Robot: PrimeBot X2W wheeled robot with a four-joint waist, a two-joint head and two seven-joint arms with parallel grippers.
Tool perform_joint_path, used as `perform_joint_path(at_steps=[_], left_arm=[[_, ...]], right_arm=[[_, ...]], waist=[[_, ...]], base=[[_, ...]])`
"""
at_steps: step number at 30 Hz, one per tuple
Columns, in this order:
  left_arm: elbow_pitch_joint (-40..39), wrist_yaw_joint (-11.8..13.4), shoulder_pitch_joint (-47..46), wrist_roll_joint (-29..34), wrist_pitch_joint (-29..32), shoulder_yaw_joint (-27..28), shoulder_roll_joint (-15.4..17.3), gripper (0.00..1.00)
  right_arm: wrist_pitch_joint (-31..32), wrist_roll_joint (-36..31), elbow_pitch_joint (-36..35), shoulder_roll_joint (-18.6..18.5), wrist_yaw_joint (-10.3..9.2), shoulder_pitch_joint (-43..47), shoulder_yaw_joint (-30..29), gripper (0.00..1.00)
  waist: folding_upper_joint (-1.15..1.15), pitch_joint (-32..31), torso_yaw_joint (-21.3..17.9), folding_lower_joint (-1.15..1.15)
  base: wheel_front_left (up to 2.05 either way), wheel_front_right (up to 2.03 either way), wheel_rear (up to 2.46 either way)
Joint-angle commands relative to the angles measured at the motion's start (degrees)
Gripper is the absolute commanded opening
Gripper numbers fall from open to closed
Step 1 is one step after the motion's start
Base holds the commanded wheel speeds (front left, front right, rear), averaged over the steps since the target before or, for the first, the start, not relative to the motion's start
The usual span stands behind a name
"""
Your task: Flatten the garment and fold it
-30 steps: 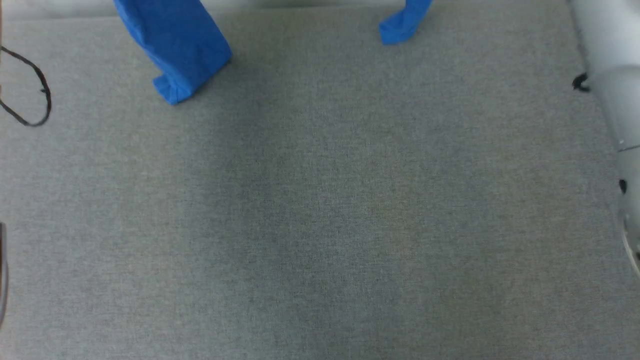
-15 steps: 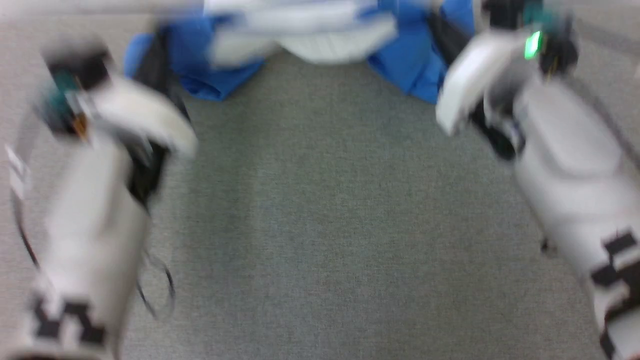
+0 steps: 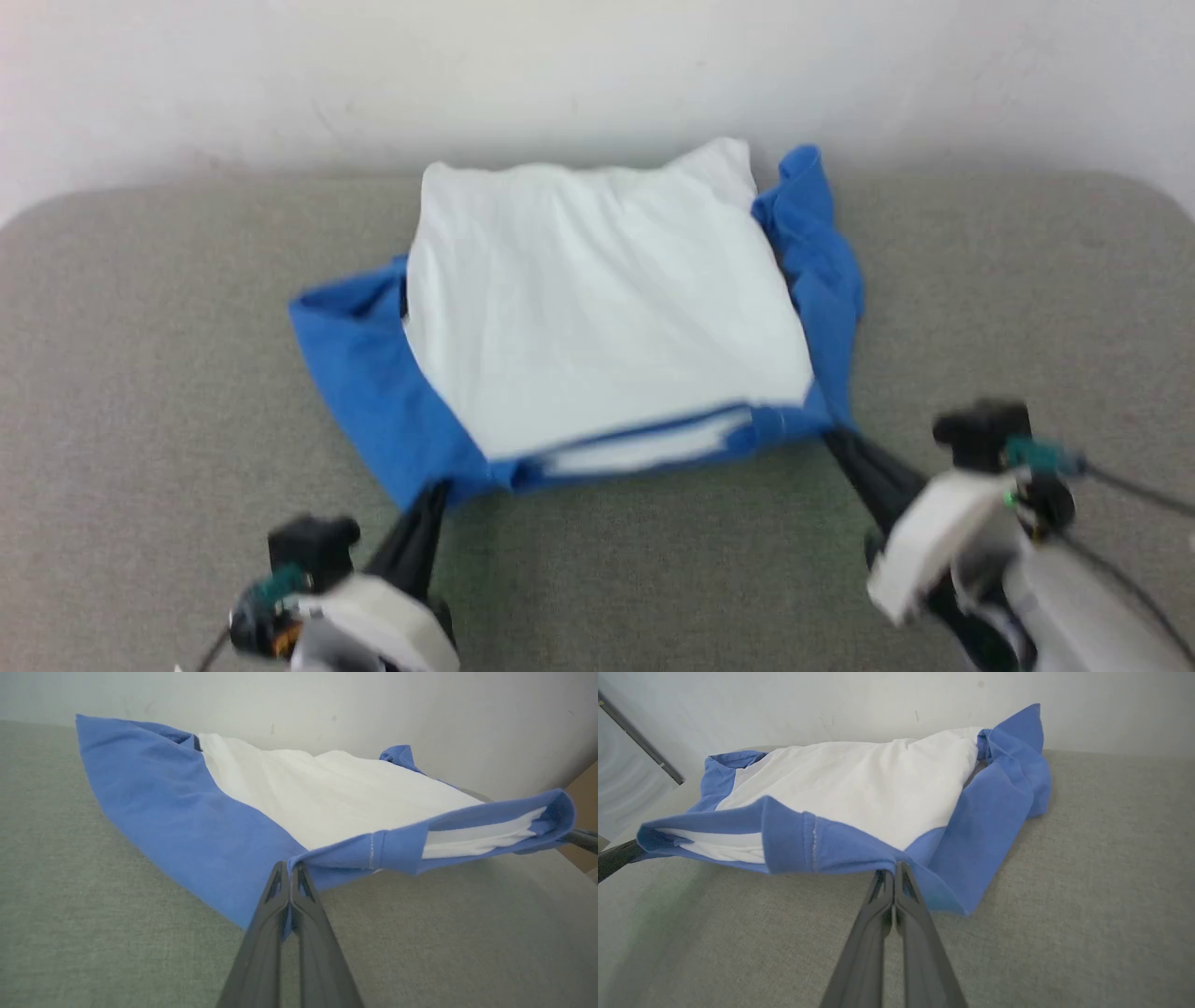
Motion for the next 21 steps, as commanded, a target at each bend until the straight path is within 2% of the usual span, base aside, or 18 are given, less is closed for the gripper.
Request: perform_joint_path(at_steps=[1,5,9,14,17,21], left_arm=[[-1.38,0.98,2.26,-0.12,0.59,-0.01,0.77,0.0],[-8.87,3.43,10.92,-0.98,4.98,-0.7,2.03,0.0],[-15.97,5.96,18.32,-2.16,9.42,-0.94,3.35,0.0],[-22.42,8.8,25.02,-3.65,14.53,-0.54,5.32,0.0],[-24.26,10.19,28.09,-5.04,18.36,-0.68,6.07,0.0],[-23.88,10.84,30.54,-7.6,22.02,-1.2,5.72,0.0]], right_arm=[[0.65,-0.99,-1.65,-0.5,-0.13,3.15,-1.59,0.0],[6.34,-5.61,-11.48,1.46,-0.13,17.16,-9.88,0.0],[14.14,-10.77,-22.32,6.33,-0.13,30.3,-17.39,0.0],[23.81,-16.38,-33.98,12.76,-0.13,42.89,-23.74,0.0],[27.53,-19.46,-37.15,14.35,-0.13,47.17,-25.45,0.0],[29.39,-22.52,-35.97,15.55,-0.13,49.35,-27.3,0.0]], waist=[[0.0,-5.61,-0.97,0.03],[0.0,-7.71,-0.83,0.03],[0.0,-8.35,-0.54,0.03],[0.0,-8.47,-0.15,0.03],[0.0,-8.08,0.02,0.03],[0.0,-7.42,0.33,0.03]], base=[[0.0,0.0,0.0],[0.0,0.0,0.0],[0.0,0.0,0.0],[0.0,0.0,0.0],[0.0,0.0,0.0],[0.0,0.0,0.0]])
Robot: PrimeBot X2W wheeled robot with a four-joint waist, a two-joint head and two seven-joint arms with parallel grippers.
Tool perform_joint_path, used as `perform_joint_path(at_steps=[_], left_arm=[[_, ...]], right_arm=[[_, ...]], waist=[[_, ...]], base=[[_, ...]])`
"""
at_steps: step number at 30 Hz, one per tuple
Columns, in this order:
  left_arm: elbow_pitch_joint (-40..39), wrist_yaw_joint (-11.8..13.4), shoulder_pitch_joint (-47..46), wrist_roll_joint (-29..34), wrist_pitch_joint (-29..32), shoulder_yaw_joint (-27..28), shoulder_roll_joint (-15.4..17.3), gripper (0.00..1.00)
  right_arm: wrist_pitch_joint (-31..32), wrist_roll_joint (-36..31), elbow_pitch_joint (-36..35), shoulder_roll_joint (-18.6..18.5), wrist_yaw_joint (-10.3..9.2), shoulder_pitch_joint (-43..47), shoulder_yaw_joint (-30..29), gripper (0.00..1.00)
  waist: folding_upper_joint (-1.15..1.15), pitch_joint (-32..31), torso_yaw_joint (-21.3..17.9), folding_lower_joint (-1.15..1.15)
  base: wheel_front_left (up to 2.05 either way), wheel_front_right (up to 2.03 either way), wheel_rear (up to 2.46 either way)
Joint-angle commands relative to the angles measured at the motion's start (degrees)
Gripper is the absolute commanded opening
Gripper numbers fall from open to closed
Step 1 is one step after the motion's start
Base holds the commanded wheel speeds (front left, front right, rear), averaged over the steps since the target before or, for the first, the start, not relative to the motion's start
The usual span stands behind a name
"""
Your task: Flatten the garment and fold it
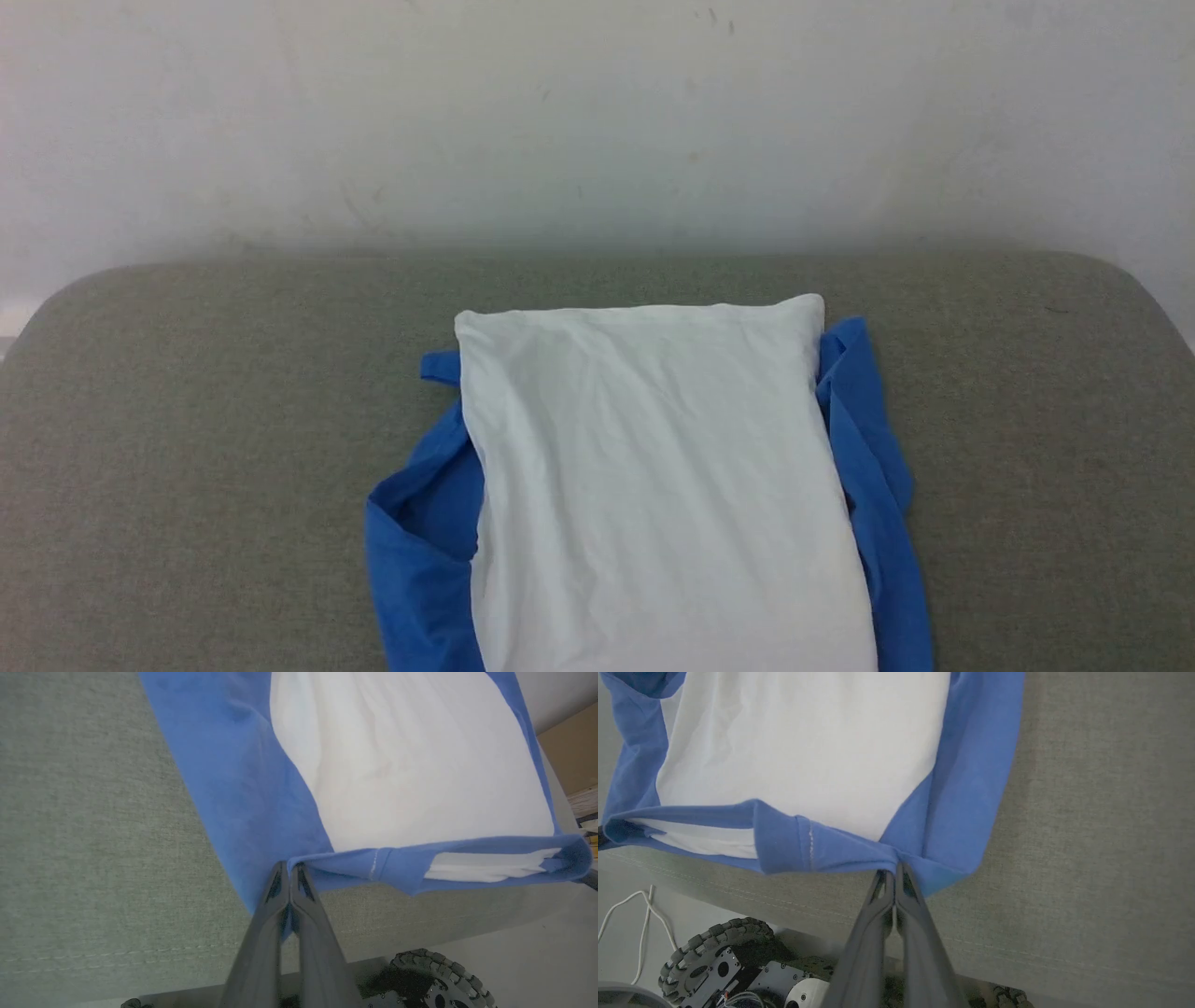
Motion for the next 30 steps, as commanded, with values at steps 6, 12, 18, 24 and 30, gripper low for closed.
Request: perform_joint_path(at_steps=[6,12,18,24,30], left_arm=[[4.99,-0.62,-1.24,-1.37,-0.29,-0.62,-1.41,0.02],[6.26,-1.28,-4.56,-0.84,-3.3,-0.33,-2.68,1.0],[2.91,0.66,-6.86,0.68,-6.76,2.92,-1.4,1.0],[-0.41,2.45,-13.18,3.88,-9.04,6.06,1.16,1.0],[1.57,1.93,-22.1,5.19,-8.94,7.44,2.82,1.0]], right_arm=[[-0.69,-1.0,5.15,0.61,-0.2,-0.51,0.83,1.0],[-9.96,-0.13,3.54,1.02,-0.2,-3.38,1.48,1.0],[-17.96,-0.88,0.58,1.21,-0.2,-5.79,0.2,1.0],[-21.0,-1.4,-2.98,1.26,-0.2,-8.51,-0.09,1.0],[-21.0,-2.07,-5.73,1.27,-0.2,-11.33,-0.01,1.0]], waist=[[-0.01,0.65,1.08,0.0],[-0.01,0.28,1.16,0.0],[-0.01,-0.47,0.75,0.0],[-0.01,0.34,0.23,0.0],[-0.01,2.82,-0.85,0.0]], base=[[0.0,0.0,0.0],[0.0,0.0,0.0],[0.0,0.0,0.0],[0.0,0.0,0.0],[0.0,0.0,0.0]])
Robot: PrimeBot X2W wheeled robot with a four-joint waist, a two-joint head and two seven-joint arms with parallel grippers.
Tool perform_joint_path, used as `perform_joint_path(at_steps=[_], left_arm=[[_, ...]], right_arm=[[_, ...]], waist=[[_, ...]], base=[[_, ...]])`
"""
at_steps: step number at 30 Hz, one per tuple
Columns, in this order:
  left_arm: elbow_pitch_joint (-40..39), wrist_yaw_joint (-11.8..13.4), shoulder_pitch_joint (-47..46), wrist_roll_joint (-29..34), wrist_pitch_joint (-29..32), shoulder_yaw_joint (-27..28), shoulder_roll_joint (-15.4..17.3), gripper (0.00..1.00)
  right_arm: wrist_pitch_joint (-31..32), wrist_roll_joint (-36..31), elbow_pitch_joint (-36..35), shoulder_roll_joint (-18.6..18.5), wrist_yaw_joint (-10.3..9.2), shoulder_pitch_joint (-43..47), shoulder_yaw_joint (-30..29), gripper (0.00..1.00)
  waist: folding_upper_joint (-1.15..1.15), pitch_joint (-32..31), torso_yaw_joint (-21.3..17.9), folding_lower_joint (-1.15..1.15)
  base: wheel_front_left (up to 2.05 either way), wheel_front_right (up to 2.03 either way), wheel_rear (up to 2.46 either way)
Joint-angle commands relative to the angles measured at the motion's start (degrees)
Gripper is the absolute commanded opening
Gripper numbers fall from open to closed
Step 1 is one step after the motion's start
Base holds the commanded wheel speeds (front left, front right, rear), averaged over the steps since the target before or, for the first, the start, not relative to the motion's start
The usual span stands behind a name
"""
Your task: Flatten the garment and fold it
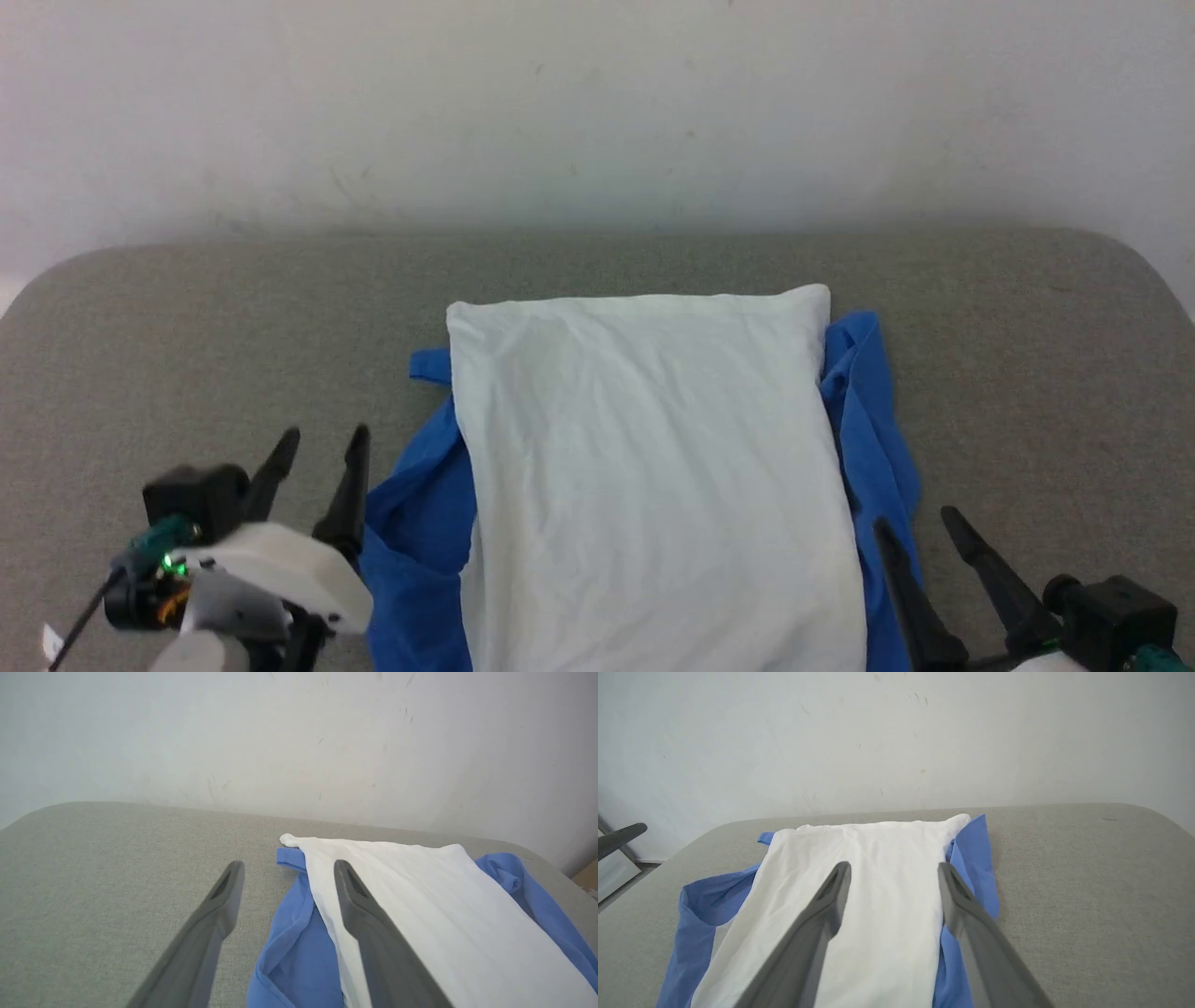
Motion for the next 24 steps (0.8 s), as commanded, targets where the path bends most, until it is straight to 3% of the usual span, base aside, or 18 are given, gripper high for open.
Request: perform_joint_path(at_steps=[1,5,14,24], left_arm=[[0.44,-0.42,-1.56,0.14,-0.11,0.35,0.22,1.0],[6.7,-3.17,-11.28,-1.51,1.41,0.78,0.5,1.0],[25.36,-12.28,-31.76,-6.34,9.62,-1.53,0.88,1.0],[40.86,-15.15,-40.74,-12.01,20.42,-5.16,2.72,1.0]], right_arm=[[-0.14,-0.35,-0.49,0.17,-0.05,-1.05,-0.01,1.0],[-0.16,-0.62,-1.95,0.17,-0.05,-3.48,0.15,1.0],[-0.82,-1.39,-2.49,0.18,-0.05,-8.36,1.04,1.0],[-2.33,-0.88,-0.57,0.18,-0.05,-11.14,3.04,1.0]], waist=[[-0.01,1.74,-0.73,0.0],[-0.01,5.59,-1.71,0.0],[-0.01,13.72,-4.31,0.0],[-0.01,18.49,-6.9,0.0]], base=[[0.0,0.0,0.0],[0.0,0.0,0.0],[0.0,0.0,0.0],[0.0,0.0,0.0]])
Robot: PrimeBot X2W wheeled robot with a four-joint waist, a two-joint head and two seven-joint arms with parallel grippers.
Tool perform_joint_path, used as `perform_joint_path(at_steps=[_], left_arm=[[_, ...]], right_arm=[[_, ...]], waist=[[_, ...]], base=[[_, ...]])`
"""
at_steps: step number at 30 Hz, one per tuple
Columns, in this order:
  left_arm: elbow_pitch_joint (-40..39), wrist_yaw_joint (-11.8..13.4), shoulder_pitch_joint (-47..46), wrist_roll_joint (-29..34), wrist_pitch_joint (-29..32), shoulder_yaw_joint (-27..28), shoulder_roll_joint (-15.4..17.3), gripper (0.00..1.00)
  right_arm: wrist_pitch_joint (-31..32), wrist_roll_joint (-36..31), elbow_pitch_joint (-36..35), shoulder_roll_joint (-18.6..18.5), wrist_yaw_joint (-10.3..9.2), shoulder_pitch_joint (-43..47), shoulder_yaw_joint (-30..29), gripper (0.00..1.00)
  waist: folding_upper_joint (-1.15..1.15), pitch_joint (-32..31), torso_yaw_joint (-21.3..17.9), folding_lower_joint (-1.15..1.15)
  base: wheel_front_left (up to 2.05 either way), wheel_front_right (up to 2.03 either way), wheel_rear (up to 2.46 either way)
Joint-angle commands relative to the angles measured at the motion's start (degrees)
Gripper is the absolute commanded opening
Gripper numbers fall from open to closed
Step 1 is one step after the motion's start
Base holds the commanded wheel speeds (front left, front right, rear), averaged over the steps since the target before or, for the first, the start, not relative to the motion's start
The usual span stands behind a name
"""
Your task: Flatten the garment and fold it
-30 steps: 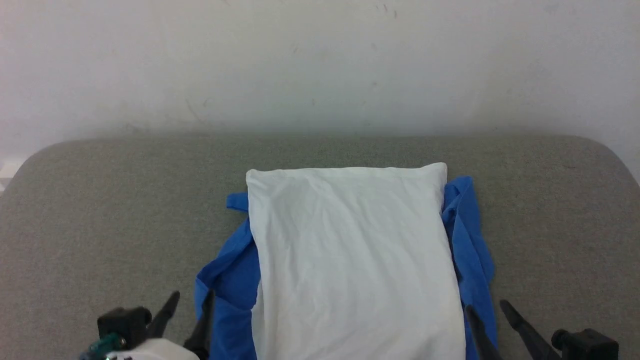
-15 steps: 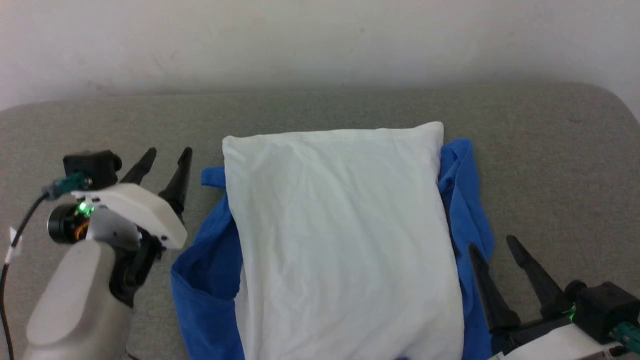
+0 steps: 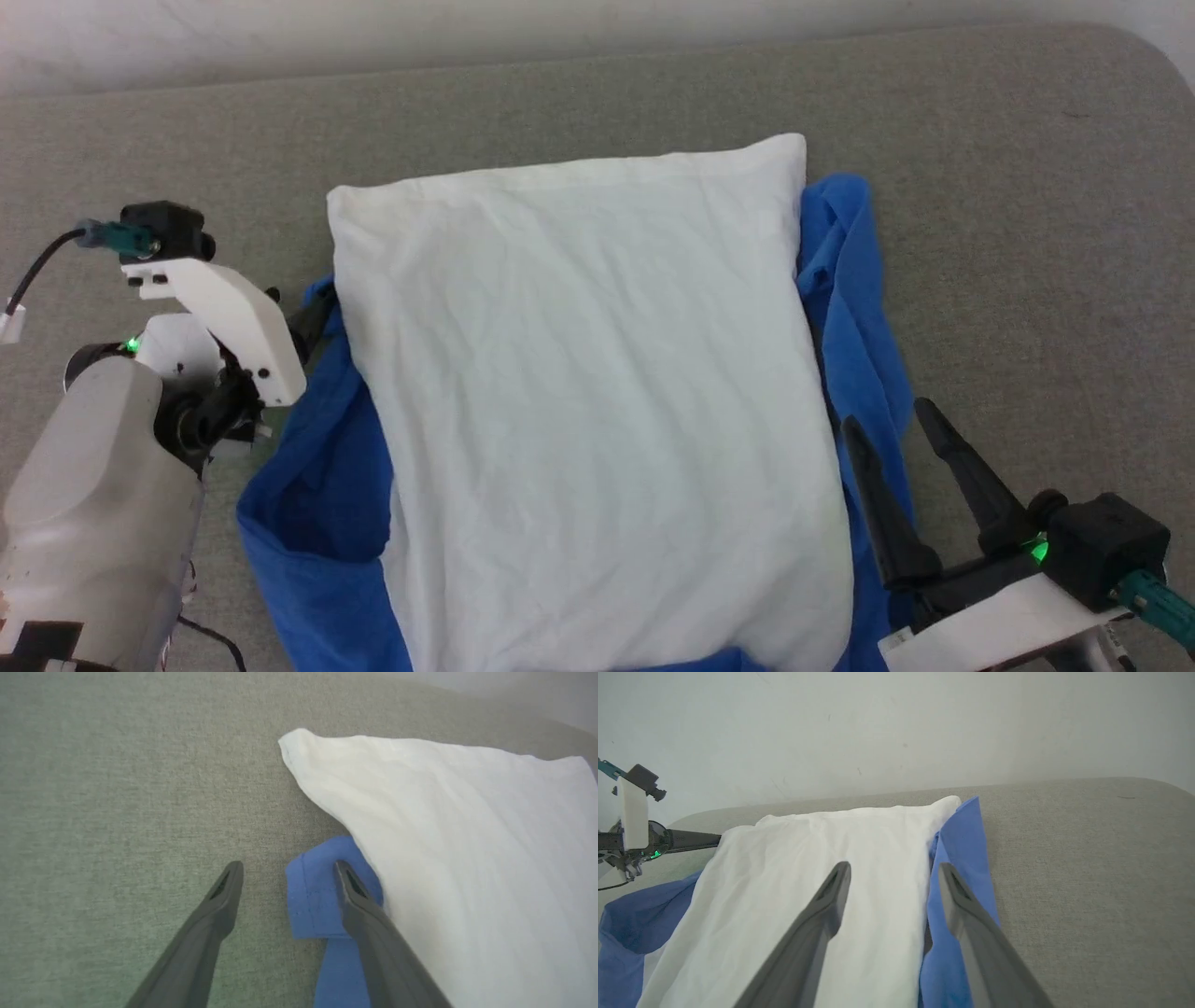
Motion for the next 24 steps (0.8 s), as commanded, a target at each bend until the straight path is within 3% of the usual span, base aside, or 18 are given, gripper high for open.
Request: perform_joint_path(at_steps=[1,8,9,11,12,15,18,24], left_arm=[[0.63,-0.32,-0.82,-0.14,0.47,-0.6,0.32,1.0],[5.77,-0.44,-0.43,-0.59,8.41,-7.41,1.25,1.0],[5.8,-0.44,-0.14,-0.53,10.38,-9.21,1.46,0.85],[5.13,-0.45,0.58,-1.05,13.91,-12.55,1.75,0.08],[4.55,-0.45,0.87,-1.33,15.1,-13.95,1.97,0.0],[3.67,-0.45,1.44,-2.52,15.96,-16.19,2.67,0.0],[4.38,-0.27,0.83,-1.78,11.76,-15.86,3.71,0.0],[4.91,5.64,-1.63,2.07,-2.89,-12.76,5.85,0.0]], right_arm=[[-0.42,0.09,0.27,0.13,-0.05,-0.93,0.12,1.0],[-1.03,0.75,1.75,0.14,-0.05,-1.46,0.47,1.0],[-1.05,0.78,1.93,0.14,-0.05,-1.48,0.48,1.0],[-1.02,0.99,2.24,0.14,-0.05,-1.46,0.36,1.0],[-1.01,1.04,2.33,0.14,-0.05,-1.42,0.22,1.0],[-0.88,1.31,2.65,0.14,-0.05,-1.44,-0.04,1.0],[-0.67,1.33,3.0,0.14,-0.05,-1.38,-0.25,1.0],[-0.12,0.93,3.18,0.14,-0.05,-0.24,-2.56,1.0]], waist=[[-0.01,1.76,-1.67,-0.02],[-0.01,2.35,-2.69,-0.02],[-0.01,2.28,-2.75,-0.02],[-0.01,2.02,-2.74,-0.02],[-0.01,1.88,-2.66,-0.02],[-0.01,1.32,-2.26,-0.02],[-0.01,0.11,-1.72,-0.02],[-0.01,-4.35,0.29,-0.02]], base=[[0.0,0.0,0.0],[0.0,0.0,0.0],[0.0,0.0,0.0],[0.0,0.0,0.0],[0.0,0.0,0.0],[0.0,0.0,0.0],[0.0,0.0,0.0],[0.0,0.0,0.0]])
